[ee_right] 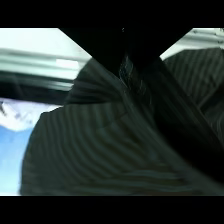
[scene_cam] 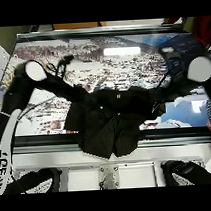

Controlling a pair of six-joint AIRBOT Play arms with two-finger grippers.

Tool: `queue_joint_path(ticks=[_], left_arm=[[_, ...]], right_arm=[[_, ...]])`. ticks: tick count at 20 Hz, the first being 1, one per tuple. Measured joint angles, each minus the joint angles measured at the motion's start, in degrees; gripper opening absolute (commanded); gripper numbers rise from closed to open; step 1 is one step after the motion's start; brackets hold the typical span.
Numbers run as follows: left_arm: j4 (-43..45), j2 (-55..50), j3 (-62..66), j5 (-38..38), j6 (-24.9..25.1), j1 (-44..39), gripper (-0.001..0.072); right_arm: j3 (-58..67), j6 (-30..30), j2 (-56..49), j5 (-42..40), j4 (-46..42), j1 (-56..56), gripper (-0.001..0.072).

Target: Fold the clothes and pants, and hang the long-sleeved shirts on hangers.

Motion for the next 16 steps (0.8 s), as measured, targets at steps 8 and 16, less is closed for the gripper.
queue_joint_path(ticks=[8,16], left_arm=[[-0.57,-0.26,-5.55,1.66,1.4,-3.06,0.0692],[3.65,-0.26,11.19,-0.35,2.51,7.56,0.0693]], right_arm=[[-6.27,4.37,0.2,-3.82,0.0,4.13,0.0017],[-6.71,4.81,0.2,-4.42,0.0,4.39,0.0017]])
